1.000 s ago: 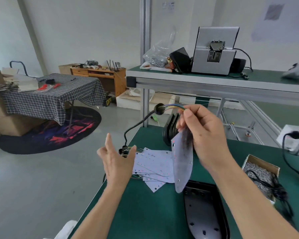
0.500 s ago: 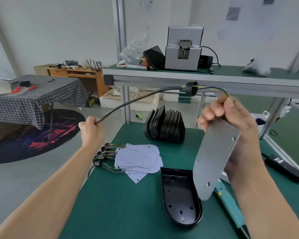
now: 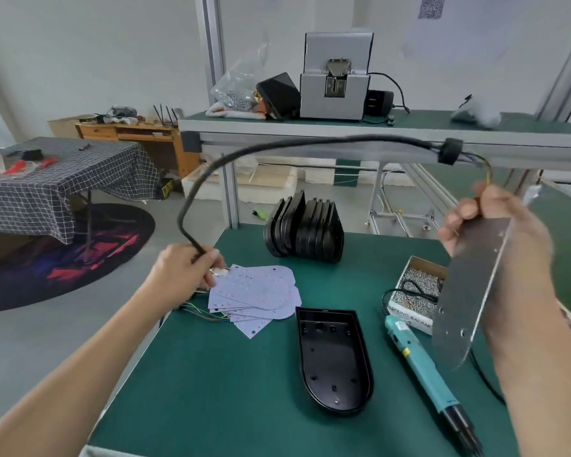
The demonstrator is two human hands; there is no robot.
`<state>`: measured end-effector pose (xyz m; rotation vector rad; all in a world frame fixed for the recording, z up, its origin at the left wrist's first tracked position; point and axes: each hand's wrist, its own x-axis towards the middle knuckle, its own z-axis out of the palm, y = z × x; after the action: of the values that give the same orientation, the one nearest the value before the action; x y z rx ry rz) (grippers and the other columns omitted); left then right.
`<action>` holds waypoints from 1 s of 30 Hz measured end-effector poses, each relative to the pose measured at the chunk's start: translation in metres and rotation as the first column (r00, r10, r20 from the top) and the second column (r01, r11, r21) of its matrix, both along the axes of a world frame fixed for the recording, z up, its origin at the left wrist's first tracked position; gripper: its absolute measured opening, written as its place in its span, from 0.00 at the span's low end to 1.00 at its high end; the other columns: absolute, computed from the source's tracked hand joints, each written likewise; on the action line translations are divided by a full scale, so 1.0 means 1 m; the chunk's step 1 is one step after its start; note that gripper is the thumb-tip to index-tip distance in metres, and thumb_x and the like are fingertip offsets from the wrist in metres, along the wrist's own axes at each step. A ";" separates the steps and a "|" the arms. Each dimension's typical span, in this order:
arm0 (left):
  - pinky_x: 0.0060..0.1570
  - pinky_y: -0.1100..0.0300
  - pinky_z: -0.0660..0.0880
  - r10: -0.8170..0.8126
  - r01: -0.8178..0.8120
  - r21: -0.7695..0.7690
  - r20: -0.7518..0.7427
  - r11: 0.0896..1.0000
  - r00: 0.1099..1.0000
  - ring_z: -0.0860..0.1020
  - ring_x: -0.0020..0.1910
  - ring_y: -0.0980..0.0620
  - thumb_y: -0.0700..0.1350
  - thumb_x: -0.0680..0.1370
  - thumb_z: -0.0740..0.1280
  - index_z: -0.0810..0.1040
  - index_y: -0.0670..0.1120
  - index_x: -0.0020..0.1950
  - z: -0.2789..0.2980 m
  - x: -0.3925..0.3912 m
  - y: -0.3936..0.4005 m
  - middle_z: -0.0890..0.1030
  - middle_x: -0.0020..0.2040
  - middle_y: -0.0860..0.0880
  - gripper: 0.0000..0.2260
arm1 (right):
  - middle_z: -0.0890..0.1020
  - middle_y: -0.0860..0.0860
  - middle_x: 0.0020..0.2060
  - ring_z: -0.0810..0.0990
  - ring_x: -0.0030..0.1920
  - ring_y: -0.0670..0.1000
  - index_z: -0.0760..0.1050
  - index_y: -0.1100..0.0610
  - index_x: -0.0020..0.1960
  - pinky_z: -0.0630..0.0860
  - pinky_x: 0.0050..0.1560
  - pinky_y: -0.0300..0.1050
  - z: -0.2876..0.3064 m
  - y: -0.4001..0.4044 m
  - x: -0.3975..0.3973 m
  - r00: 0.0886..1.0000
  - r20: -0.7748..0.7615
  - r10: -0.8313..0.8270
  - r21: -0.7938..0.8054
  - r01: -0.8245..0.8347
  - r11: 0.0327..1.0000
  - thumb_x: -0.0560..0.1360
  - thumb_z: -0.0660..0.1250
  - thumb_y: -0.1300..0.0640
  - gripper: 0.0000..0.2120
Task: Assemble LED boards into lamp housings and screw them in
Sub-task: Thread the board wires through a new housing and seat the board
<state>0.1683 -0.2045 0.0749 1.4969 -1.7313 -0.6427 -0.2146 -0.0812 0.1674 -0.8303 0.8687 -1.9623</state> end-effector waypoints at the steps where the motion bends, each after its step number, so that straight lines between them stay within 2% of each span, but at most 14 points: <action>1: 0.32 0.67 0.76 -0.073 0.075 0.034 -0.061 0.997 0.995 0.80 0.28 0.56 0.44 0.85 0.64 0.84 0.44 0.46 0.001 -0.016 0.012 0.87 0.37 0.50 0.12 | 0.78 0.47 0.32 0.76 0.35 0.48 0.78 0.53 0.47 0.76 0.42 0.42 -0.006 0.001 0.003 0.993 -0.094 -0.067 0.061 0.073 0.996 0.85 0.62 0.56 0.10; 2: 0.31 0.65 0.76 -0.148 0.155 0.056 -0.115 0.986 0.982 0.80 0.28 0.54 0.44 0.85 0.64 0.83 0.43 0.45 0.001 -0.033 0.022 0.87 0.40 0.50 0.13 | 0.78 0.47 0.32 0.76 0.35 0.48 0.79 0.52 0.48 0.75 0.42 0.43 -0.015 0.000 0.006 0.974 -0.198 -0.110 0.129 0.138 0.982 0.85 0.62 0.57 0.10; 4: 0.31 0.63 0.77 -0.273 0.290 0.078 -0.175 0.954 0.946 0.80 0.29 0.52 0.44 0.84 0.65 0.83 0.42 0.44 -0.002 -0.069 0.037 0.88 0.43 0.49 0.12 | 0.78 0.47 0.30 0.75 0.34 0.49 0.79 0.53 0.48 0.72 0.40 0.46 -0.037 -0.003 0.005 0.930 -0.356 -0.089 0.237 0.182 0.954 0.86 0.61 0.58 0.11; 8: 0.32 0.61 0.76 -0.342 0.390 0.173 -0.253 0.905 0.905 0.80 0.31 0.51 0.42 0.85 0.63 0.76 0.41 0.48 -0.024 -0.129 0.041 0.87 0.42 0.45 0.08 | 0.82 0.51 0.38 0.76 0.42 0.52 0.83 0.54 0.49 0.70 0.45 0.48 -0.077 -0.008 0.001 0.876 -0.479 0.060 0.464 0.195 0.864 0.84 0.65 0.57 0.09; 10: 0.34 0.61 0.76 -0.352 0.392 0.226 -0.200 0.891 0.914 0.79 0.32 0.51 0.41 0.86 0.61 0.73 0.41 0.51 -0.040 -0.145 0.038 0.87 0.43 0.43 0.06 | 0.82 0.56 0.42 0.76 0.43 0.53 0.83 0.58 0.49 0.68 0.45 0.46 -0.103 -0.010 0.005 0.822 -0.542 0.177 0.561 0.197 0.804 0.83 0.66 0.56 0.09; 11: 0.34 0.61 0.76 -0.351 0.386 0.246 -0.173 0.889 0.920 0.79 0.33 0.51 0.40 0.86 0.60 0.73 0.41 0.52 -0.048 -0.150 0.036 0.87 0.44 0.44 0.05 | 0.82 0.57 0.41 0.76 0.41 0.53 0.82 0.61 0.48 0.68 0.42 0.46 -0.115 -0.012 0.007 0.781 -0.577 0.238 0.604 0.213 0.768 0.83 0.66 0.56 0.11; 12: 0.35 0.61 0.76 -0.347 0.377 0.257 -0.153 0.890 0.925 0.79 0.33 0.52 0.39 0.85 0.60 0.72 0.42 0.52 -0.054 -0.153 0.035 0.87 0.44 0.45 0.03 | 0.80 0.57 0.38 0.75 0.37 0.52 0.80 0.63 0.46 0.66 0.37 0.44 -0.126 -0.013 0.007 0.740 -0.601 0.302 0.642 0.221 0.734 0.83 0.66 0.56 0.12; 15: 0.38 0.62 0.76 -0.337 0.344 0.224 -0.069 0.912 0.939 0.80 0.35 0.54 0.39 0.82 0.64 0.73 0.48 0.51 -0.063 -0.157 0.033 0.87 0.42 0.51 0.04 | 0.70 0.52 0.27 0.65 0.25 0.50 0.71 0.58 0.39 0.59 0.25 0.39 -0.150 -0.013 0.008 0.588 -0.633 0.504 0.730 0.235 0.642 0.85 0.63 0.57 0.15; 17: 0.35 0.70 0.72 -0.333 0.321 0.199 0.032 0.926 0.942 0.80 0.38 0.55 0.43 0.81 0.68 0.73 0.53 0.50 -0.062 -0.159 0.033 0.85 0.43 0.52 0.06 | 0.66 0.52 0.27 0.62 0.25 0.50 0.68 0.56 0.37 0.58 0.25 0.39 -0.159 -0.013 0.009 0.451 -0.662 0.599 0.742 0.283 0.607 0.85 0.63 0.56 0.17; 19: 0.33 0.72 0.71 -0.325 0.306 0.180 0.088 0.935 0.942 0.79 0.39 0.56 0.44 0.80 0.68 0.73 0.55 0.49 -0.061 -0.161 0.033 0.83 0.44 0.50 0.07 | 0.64 0.53 0.27 0.60 0.27 0.52 0.64 0.56 0.35 0.58 0.29 0.43 -0.164 -0.013 0.011 0.358 -0.687 0.632 0.726 0.312 0.612 0.84 0.64 0.55 0.20; 22: 0.32 0.70 0.73 -0.347 0.321 0.195 0.119 0.927 0.930 0.82 0.42 0.56 0.42 0.81 0.66 0.73 0.52 0.53 -0.061 -0.162 0.034 0.84 0.46 0.49 0.06 | 0.60 0.50 0.24 0.59 0.26 0.52 0.61 0.54 0.32 0.56 0.30 0.44 -0.166 -0.016 0.012 0.358 -0.685 0.634 0.727 0.293 0.621 0.82 0.67 0.50 0.24; 25: 0.31 0.70 0.69 -0.345 0.320 0.152 0.190 0.935 0.919 0.79 0.39 0.58 0.43 0.82 0.67 0.74 0.50 0.55 -0.062 -0.163 0.034 0.81 0.44 0.52 0.05 | 0.58 0.47 0.21 0.58 0.22 0.51 0.59 0.53 0.32 0.55 0.27 0.42 -0.168 -0.018 0.013 0.386 -0.664 0.640 0.745 0.264 0.613 0.82 0.66 0.48 0.25; 30: 0.35 0.70 0.70 -0.315 0.299 0.108 0.189 0.948 0.930 0.77 0.40 0.58 0.43 0.81 0.68 0.75 0.49 0.53 -0.064 -0.160 0.034 0.78 0.44 0.52 0.03 | 0.56 0.45 0.21 0.56 0.19 0.48 0.56 0.52 0.32 0.51 0.23 0.42 -0.176 -0.019 0.018 0.541 -0.607 0.582 0.774 0.233 0.589 0.83 0.63 0.42 0.27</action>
<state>0.0080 -0.1707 0.0110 1.3943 -2.1492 -0.7429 -0.1963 -0.0998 -0.0086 -1.2064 1.9252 -0.6143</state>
